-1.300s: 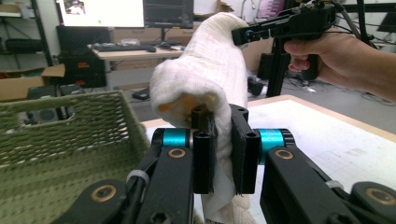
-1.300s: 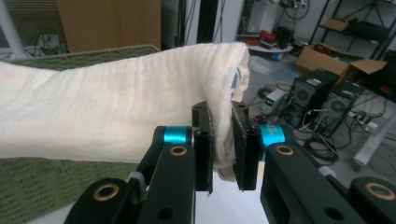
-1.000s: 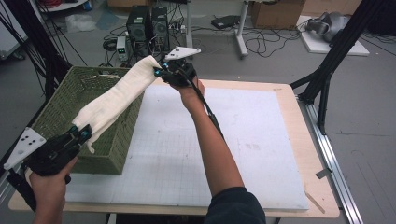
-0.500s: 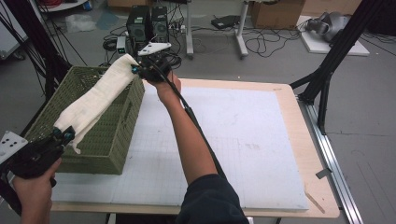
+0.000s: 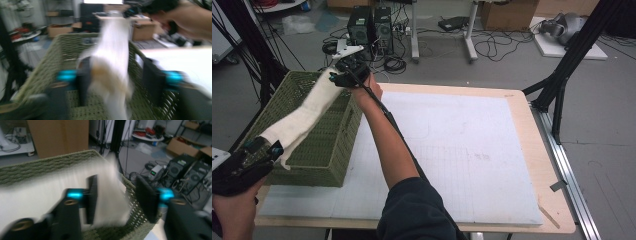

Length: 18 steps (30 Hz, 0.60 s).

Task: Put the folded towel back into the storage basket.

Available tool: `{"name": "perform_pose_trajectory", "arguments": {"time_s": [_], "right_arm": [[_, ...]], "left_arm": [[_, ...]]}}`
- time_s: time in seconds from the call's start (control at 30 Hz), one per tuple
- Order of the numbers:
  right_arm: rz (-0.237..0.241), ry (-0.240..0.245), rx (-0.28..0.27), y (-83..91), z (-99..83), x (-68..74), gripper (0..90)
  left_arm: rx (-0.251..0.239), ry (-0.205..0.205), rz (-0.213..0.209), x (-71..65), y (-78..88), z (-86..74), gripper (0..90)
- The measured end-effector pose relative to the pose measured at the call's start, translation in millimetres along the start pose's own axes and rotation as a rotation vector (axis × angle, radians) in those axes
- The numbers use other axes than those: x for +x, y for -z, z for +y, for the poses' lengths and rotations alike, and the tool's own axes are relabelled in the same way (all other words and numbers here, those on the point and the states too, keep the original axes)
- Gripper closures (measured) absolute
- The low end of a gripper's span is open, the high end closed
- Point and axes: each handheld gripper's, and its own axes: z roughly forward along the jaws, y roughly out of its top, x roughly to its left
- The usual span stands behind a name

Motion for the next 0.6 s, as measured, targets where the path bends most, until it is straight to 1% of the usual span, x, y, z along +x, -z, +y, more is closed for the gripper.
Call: {"name": "perform_pose_trajectory", "arguments": {"time_s": [0.03, 0.07, 0.13, 0.2, 0.27, 0.3, 0.33, 0.4, 0.43, 0.47, 0.5, 0.53, 0.57, 0.6], "right_arm": [[0.007, 0.003, 0.014, -0.6, -0.7, 1.6, 46.2], [0.010, 0.001, 0.023, -0.2, -1.1, 1.5, 44.5], [0.012, -0.001, 0.024, 0.9, -1.9, 1.3, 44.1], [0.022, -0.007, 0.021, 5.0, -4.3, -0.2, 43.4], [0.030, -0.012, 0.023, 10.2, -7.5, -2.3, 42.4], [0.057, -0.024, 0.024, 16.1, -12.1, -4.9, 40.6], [0.057, -0.024, 0.024, 16.1, -12.1, -4.9, 40.6], [0.084, -0.015, 0.033, 23.0, -17.2, -7.7, 39.1], [0.102, -0.016, 0.029, 31.0, -22.9, -11.5, 37.4], [0.102, -0.016, 0.029, 31.0, -22.9, -11.5, 37.4], [0.108, -0.026, 0.029, 35.1, -25.5, -13.7, 35.4], [0.117, -0.039, 0.027, 44.3, -30.6, -18.8, 34.4], [0.120, -0.039, 0.025, 48.5, -33.5, -21.5, 34.3], [0.120, -0.039, 0.025, 48.5, -33.5, -21.5, 34.3]], "left_arm": [[-0.011, 0.004, 0.000, 0.4, 1.5, 1.5, 28.7], [-0.015, -0.004, -0.001, 0.5, 2.5, 2.8, 28.1], [-0.021, -0.002, -0.008, -0.3, 2.6, 4.2, 27.5], [-0.022, 0.004, -0.023, -2.0, 1.1, 4.6, 27.2], [-0.017, 0.003, -0.034, -5.2, -1.9, 4.6, 25.0], [-0.017, 0.009, -0.039, -7.1, -3.8, 4.8, 20.8], [-0.018, 0.021, -0.049, -9.0, -5.8, 5.0, 20.8], [-0.013, 0.039, -0.079, -12.6, -10.2, 5.6, 19.2], [-0.005, 0.039, -0.091, -14.8, -12.8, 5.8, 17.1], [-0.002, 0.036, -0.105, -17.2, -15.4, 5.7, 17.1], [-0.002, 0.035, -0.122, -19.4, -17.9, 5.4, 16.7], [0.002, 0.035, -0.138, -21.5, -20.3, 5.3, 16.7], [0.002, 0.038, -0.150, -23.8, -22.8, 5.0, 16.7], [0.005, 0.035, -0.163, -26.0, -25.2, 4.8, 16.7]]}}
